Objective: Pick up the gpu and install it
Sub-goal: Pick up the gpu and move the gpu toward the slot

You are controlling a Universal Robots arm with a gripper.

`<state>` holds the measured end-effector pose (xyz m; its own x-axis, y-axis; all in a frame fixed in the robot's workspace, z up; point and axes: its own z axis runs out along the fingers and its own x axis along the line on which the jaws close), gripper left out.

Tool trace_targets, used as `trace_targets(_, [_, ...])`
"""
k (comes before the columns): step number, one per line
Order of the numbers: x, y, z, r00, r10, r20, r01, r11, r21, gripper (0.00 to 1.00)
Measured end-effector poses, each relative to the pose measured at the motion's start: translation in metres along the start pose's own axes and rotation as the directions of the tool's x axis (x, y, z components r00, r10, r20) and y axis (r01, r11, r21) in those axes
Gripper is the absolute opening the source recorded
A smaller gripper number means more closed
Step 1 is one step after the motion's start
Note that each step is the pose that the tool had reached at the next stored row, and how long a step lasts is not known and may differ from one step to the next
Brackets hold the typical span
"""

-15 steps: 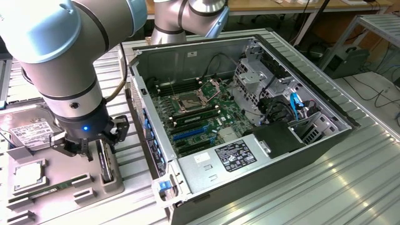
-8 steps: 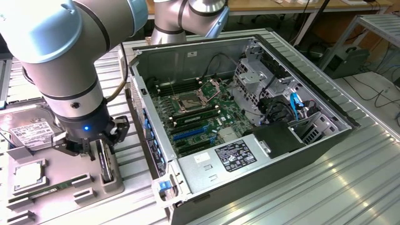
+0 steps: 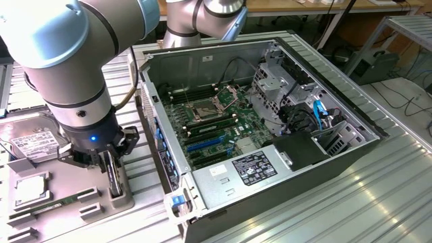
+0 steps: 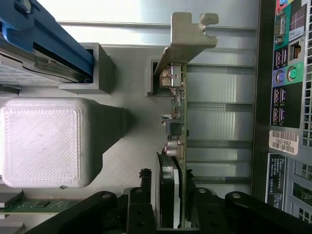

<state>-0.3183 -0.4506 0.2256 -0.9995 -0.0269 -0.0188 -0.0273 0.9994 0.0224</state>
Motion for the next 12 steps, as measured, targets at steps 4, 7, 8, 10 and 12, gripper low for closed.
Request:
trace_targets(4, [0.0000,0.0000,0.0000,1.0000,0.000,0.0000,0.000,1.0000,0.0000,0.28])
trace_targets(7, [0.0000,0.0000,0.0000,1.0000,0.000,0.0000,0.000,1.0000,0.0000,0.28])
trace_targets(8, [0.0000,0.0000,0.0000,1.0000,0.000,0.0000,0.000,1.0000,0.0000,0.28])
trace_targets(10, [0.0000,0.0000,0.0000,1.0000,0.000,0.0000,0.000,1.0000,0.0000,0.28])
trace_targets(12, [0.0000,0.0000,0.0000,1.0000,0.000,0.0000,0.000,1.0000,0.0000,0.28])
